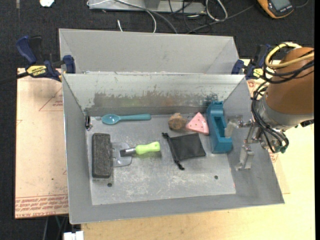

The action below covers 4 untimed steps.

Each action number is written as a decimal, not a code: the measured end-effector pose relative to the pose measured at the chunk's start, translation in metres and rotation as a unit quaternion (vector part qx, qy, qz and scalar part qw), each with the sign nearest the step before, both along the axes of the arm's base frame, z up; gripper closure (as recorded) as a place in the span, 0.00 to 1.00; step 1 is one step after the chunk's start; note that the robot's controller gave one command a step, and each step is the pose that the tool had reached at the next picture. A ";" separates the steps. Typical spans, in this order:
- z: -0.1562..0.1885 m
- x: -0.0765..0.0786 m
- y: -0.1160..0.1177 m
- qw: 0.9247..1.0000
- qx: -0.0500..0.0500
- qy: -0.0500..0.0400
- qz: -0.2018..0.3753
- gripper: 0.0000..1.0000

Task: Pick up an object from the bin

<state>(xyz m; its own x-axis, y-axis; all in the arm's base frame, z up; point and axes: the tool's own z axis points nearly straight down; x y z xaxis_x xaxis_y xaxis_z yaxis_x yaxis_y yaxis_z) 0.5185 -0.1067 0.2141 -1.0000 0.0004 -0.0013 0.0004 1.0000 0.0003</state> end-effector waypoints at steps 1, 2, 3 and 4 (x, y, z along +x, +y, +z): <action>-0.012 0.060 0.020 1.000 0.000 -0.002 0.005 0.00; -0.019 0.082 0.031 1.000 0.000 -0.002 -0.012 0.00; -0.041 0.072 0.038 1.000 0.000 -0.007 -0.016 0.00; -0.075 0.075 0.036 0.998 0.000 -0.001 0.066 0.00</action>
Offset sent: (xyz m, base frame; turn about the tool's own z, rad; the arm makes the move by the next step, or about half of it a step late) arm 0.0322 0.0440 -0.0242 0.1079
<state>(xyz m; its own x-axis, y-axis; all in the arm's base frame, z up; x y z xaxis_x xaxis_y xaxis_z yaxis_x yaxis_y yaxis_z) 0.5932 -0.0709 0.1394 -0.9912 -0.1323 -0.0041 -0.1323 0.9912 0.0004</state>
